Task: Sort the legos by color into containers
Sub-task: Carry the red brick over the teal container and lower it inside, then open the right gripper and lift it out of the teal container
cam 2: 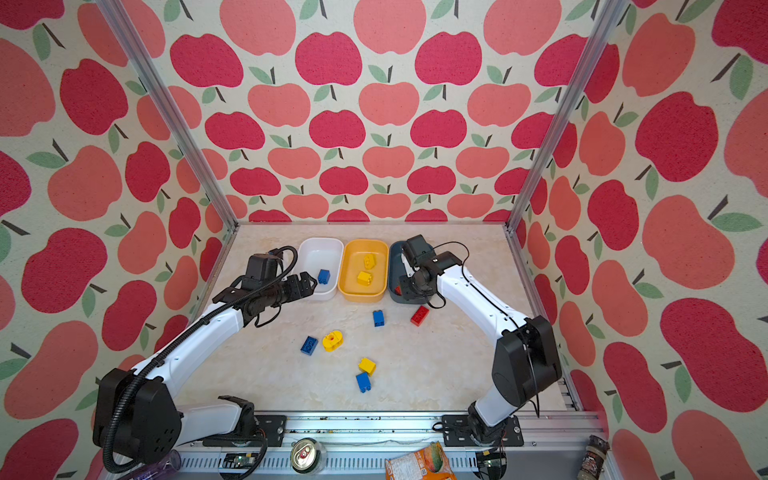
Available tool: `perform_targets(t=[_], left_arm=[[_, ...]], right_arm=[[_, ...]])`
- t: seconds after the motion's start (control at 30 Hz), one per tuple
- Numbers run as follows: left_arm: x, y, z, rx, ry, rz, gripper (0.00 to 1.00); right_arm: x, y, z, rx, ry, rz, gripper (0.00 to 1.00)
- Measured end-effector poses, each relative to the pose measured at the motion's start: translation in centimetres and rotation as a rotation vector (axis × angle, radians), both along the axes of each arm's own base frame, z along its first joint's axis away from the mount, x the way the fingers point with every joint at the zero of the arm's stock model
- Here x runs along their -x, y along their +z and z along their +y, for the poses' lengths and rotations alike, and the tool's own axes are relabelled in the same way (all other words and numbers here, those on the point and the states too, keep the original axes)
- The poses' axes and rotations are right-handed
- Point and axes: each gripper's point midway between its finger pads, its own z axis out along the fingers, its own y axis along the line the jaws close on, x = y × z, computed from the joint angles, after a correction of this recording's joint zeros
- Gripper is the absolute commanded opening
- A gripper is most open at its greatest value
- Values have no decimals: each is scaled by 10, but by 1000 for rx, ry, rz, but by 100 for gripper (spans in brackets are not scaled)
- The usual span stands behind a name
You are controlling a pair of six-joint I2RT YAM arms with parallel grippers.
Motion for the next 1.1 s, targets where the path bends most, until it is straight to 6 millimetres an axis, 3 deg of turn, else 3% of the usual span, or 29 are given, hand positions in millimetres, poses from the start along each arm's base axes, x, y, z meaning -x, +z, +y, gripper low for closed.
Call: perform_targets(t=[0.43,0.6,0.73,0.83,0.93,1.1], left_arm=[[3,-2,0,10,3,7,95],[5,1,0,15,5,-4,95],[5,3,0,16,5,-10,95],[6,3,1,16,5,-7,95],[6,2,0,15,4,-4,95],[10,0,0,10,2,3,95]], right_arm=[[-108,-48,16,-30,-69,3,30],[-139,-58,20,-28,-74,-14,31],[-154,-70,22,-22,-77,-10,35],[-158,-75,23,-18,-76,-4,45],[-162,-74,25,-17,-67,-9,54],[-164,-68,26,-20,-61,-20,59]])
